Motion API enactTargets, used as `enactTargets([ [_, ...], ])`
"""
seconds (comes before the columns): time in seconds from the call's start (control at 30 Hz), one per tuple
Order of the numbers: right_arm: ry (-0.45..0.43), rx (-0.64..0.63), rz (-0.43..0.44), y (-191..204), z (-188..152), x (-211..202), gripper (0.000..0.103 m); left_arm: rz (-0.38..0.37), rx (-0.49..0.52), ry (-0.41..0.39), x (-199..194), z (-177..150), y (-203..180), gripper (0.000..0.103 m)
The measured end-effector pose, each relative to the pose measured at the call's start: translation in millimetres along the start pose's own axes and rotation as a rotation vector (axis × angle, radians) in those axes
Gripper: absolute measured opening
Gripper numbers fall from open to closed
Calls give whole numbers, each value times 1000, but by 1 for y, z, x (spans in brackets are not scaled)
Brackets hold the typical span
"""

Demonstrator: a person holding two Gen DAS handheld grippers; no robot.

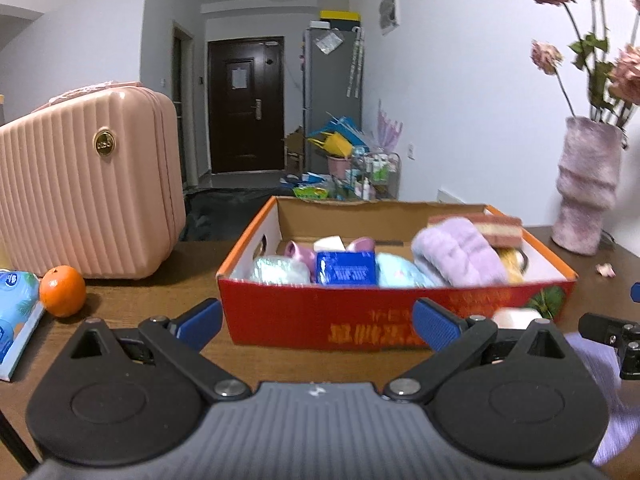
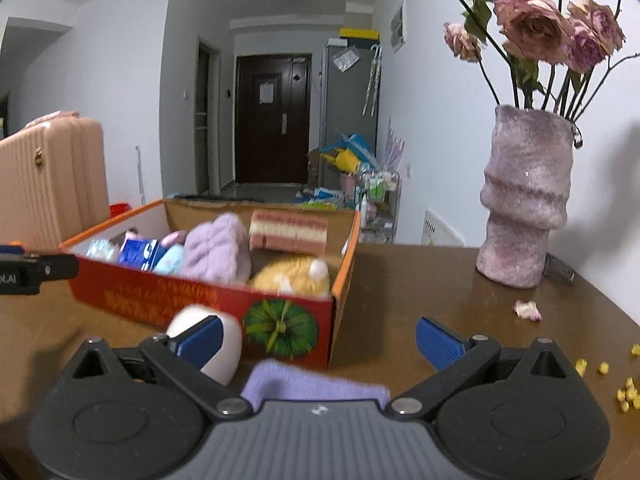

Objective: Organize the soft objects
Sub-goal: 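Withdraw both tools and move the right tool toward the lavender mesh bag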

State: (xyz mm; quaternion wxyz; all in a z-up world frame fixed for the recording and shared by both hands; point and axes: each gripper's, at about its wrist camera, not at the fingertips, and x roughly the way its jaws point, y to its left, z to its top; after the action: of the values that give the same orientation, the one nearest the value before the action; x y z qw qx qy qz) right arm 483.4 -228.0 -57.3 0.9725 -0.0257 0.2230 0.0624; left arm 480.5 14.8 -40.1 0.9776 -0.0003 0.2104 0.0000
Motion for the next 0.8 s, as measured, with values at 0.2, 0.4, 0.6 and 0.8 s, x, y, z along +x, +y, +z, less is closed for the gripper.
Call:
enactTargets([
  [0.2,65,-27,34,2,-22,-19,103,-52,55,20,-19,-13,-1,103],
  [0.4,105,-50,74,7,-37,-41,103,-92,87,59,-37,-26,1,103],
  [0.6,121,-70,73,10,-42,-46,103,-106,102,79,-41,-30,1,103],
  [0.8,150,-48,55,7,-42,-36,103,-95,105,97,-36,-33,0,103],
])
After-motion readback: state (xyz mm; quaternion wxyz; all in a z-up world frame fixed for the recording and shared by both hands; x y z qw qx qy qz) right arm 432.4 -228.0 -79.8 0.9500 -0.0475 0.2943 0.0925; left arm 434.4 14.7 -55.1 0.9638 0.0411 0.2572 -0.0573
